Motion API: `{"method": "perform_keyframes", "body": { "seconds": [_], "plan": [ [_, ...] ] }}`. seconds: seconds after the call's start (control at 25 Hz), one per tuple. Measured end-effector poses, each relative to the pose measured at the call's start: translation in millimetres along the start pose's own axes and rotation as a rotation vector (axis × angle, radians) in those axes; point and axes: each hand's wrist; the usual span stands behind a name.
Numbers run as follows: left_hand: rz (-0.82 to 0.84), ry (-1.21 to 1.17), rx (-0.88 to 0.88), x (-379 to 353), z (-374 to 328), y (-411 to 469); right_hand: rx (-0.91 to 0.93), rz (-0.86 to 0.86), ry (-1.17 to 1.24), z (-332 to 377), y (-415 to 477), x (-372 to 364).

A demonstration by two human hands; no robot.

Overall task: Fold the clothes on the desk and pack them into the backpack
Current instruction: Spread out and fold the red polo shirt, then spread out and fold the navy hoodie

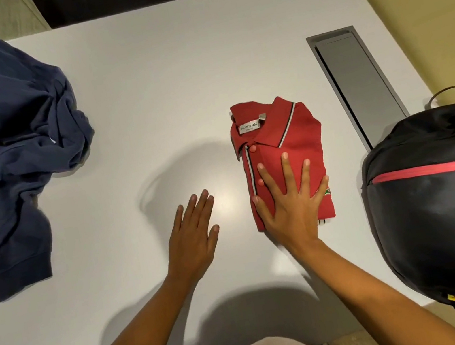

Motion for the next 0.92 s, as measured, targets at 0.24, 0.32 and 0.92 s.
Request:
{"method": "perform_keyframes", "body": {
  "seconds": [0.24, 0.32, 0.92],
  "plan": [
    [0.005, 0.061, -0.018, 0, 1, 0, -0.008, -0.012, -0.035, -48, 95, -12],
    [0.011, 0.065, -0.009, -2, 3, 0, 0.007, -0.005, -0.063, -68, 128, -15],
    [-0.011, 0.048, 0.0, -5, 2, 2, 0.011, 0.018, -0.028, -93, 190, -10]
  ]
}}
Point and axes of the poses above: each hand's wrist, its own y-axis towards the middle knuckle, its own x-axis out of the back of the hand, z = x × y, and after that the axes turned 6 degrees about -z, right-handed
